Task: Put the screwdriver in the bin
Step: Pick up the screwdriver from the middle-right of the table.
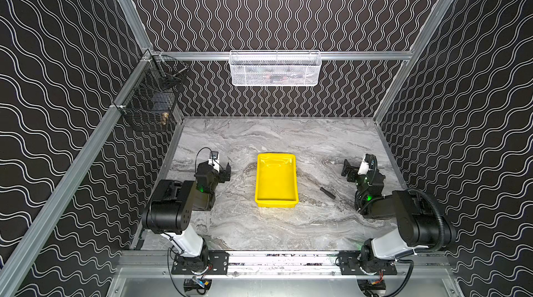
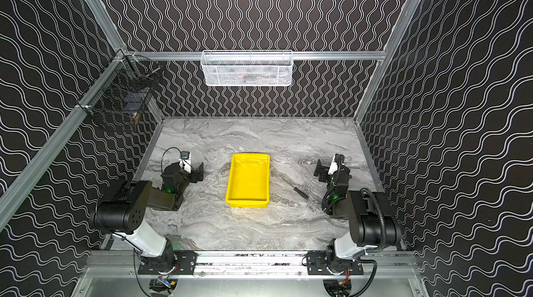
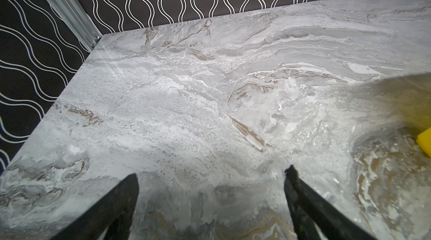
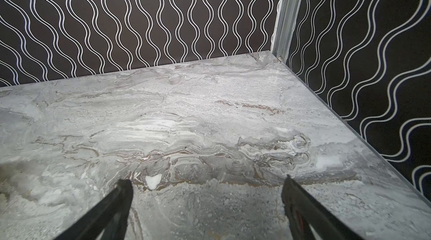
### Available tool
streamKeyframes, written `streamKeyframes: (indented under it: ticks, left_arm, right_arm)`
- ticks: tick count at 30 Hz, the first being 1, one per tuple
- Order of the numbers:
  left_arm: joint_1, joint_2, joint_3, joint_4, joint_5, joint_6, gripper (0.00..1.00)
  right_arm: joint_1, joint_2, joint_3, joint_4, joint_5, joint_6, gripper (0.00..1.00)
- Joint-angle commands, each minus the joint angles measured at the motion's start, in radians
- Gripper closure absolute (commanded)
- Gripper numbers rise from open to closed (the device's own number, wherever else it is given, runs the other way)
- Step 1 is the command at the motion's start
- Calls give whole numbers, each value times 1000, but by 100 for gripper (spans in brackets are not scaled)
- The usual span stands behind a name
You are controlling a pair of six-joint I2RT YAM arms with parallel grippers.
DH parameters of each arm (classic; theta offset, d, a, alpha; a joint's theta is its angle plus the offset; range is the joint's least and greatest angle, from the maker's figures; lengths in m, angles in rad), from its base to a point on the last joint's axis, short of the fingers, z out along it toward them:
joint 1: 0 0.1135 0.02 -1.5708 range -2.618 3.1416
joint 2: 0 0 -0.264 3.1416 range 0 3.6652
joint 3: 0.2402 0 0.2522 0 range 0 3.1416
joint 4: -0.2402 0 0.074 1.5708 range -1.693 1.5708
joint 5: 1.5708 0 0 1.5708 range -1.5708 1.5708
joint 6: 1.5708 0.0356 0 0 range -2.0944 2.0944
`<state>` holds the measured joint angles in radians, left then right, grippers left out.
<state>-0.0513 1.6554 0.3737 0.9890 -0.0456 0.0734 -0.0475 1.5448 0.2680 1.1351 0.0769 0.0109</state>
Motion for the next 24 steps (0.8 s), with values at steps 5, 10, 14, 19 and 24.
streamKeyframes:
  ticks: [5, 10, 14, 19, 24]
  left_arm:
    - [-18, -169, 191, -444, -319, -117, 1]
    - [-18, -299, 390, -783, -253, -242, 1]
    - [-18, -313, 544, -999, -155, -384, 1]
    - [-20, -192, 821, -1335, 68, -485, 1]
    - [-60, -139, 992, -1529, 258, -468, 1]
  right_arm:
    - [0, -34, -11, 43, 7, 2, 1]
    - [0, -251, 126, -456, 13, 61, 1]
    - [0, -359, 290, -822, -139, 33, 1]
    - [1, -396, 480, -1220, -380, 28, 1]
    - [16, -417, 490, -1366, -411, 79, 1]
